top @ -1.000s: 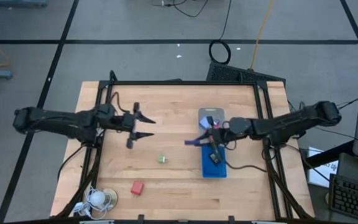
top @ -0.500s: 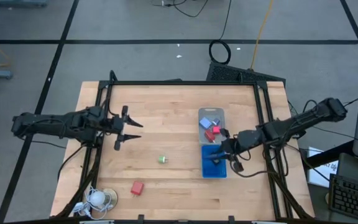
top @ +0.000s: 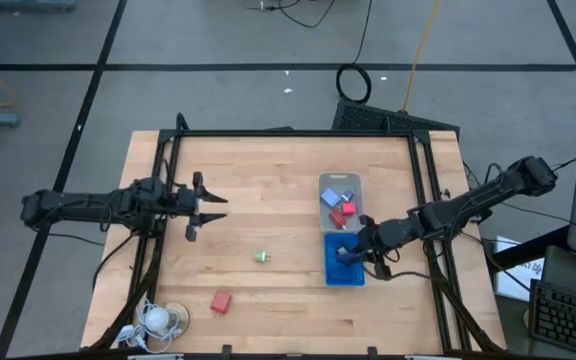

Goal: Pick & Place Office items
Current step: Put the blue digital clock into the blue bin

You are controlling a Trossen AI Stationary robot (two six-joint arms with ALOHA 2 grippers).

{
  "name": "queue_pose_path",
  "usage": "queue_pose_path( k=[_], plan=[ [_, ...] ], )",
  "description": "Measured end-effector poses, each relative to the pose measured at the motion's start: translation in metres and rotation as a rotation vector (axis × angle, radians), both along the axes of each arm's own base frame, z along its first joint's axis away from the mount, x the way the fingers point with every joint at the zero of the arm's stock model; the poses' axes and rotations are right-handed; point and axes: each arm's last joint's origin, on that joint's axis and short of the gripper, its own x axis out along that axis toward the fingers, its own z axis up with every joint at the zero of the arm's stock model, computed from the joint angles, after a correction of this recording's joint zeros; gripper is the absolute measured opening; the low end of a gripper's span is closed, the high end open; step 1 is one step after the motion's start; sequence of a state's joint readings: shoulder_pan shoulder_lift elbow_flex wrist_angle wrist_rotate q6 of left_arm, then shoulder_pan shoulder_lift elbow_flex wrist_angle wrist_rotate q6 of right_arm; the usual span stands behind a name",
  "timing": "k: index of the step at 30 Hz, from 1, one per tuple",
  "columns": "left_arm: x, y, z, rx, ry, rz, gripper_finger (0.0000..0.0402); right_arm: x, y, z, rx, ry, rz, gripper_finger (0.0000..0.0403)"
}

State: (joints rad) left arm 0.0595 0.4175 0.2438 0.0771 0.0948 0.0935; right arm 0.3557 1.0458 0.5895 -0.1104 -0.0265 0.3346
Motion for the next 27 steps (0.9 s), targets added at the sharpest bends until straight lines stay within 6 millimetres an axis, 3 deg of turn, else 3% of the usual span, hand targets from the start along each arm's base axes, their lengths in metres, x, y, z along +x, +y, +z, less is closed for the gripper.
queue_pose_path(
  k=[14,20,27],
  plan=[
    [-0.005,0.001,0.000,-0.008,-0.038,0.029,0.0170,-0.005,0.000,-0.040,0.081,-0.057,0.031,0.0064],
    [-0.005,0.001,0.001,-0.016,-0.039,0.030,0.0188,-0.004,0.000,-0.039,0.078,-0.075,0.033,0.0065],
    [-0.005,0.001,0.001,-0.026,-0.039,0.031,0.0207,-0.002,0.001,-0.036,0.087,-0.112,0.036,0.0111]
  ],
)
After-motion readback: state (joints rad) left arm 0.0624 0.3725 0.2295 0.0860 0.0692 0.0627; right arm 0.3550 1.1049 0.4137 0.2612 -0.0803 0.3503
